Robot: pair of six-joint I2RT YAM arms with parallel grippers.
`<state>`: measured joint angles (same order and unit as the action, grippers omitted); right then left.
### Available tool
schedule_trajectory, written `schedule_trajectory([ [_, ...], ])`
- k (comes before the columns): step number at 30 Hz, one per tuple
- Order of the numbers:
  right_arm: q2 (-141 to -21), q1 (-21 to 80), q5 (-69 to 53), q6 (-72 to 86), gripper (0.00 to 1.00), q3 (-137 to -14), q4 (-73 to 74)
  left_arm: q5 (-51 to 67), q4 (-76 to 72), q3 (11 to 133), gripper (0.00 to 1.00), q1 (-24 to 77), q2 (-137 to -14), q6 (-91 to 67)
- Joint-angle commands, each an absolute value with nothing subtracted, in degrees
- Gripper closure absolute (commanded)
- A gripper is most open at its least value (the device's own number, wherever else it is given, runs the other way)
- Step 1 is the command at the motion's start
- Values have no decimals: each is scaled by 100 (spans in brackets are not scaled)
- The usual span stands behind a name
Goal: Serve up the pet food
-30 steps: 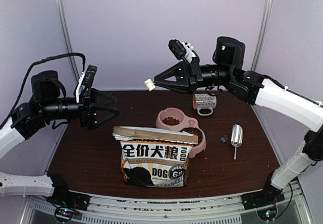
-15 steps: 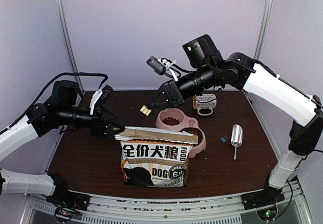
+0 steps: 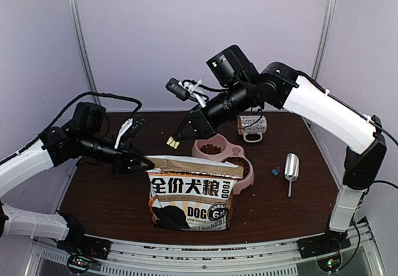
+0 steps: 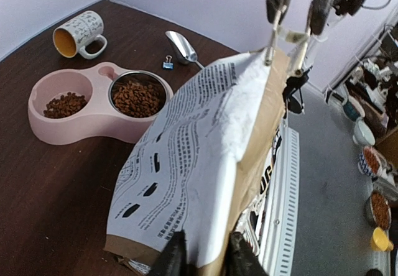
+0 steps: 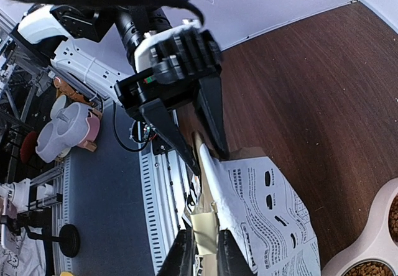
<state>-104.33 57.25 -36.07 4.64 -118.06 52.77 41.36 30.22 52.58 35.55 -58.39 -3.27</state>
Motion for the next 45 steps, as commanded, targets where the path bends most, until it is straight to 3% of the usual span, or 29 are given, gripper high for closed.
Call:
schedule_trajectory([
  [1,-10693,5924,-3176,149,100,-12222,5554,4632,2860,5260,83,3512,-5942,-109],
  [5,-10974,6003,-3025,-2,100,-12476,5739,4778,2626,5135,100,3511,-5827,-208],
  [45,-12045,6187,-3413,-1188,100,-13376,6909,4857,2681,5496,100,3744,-5860,233],
])
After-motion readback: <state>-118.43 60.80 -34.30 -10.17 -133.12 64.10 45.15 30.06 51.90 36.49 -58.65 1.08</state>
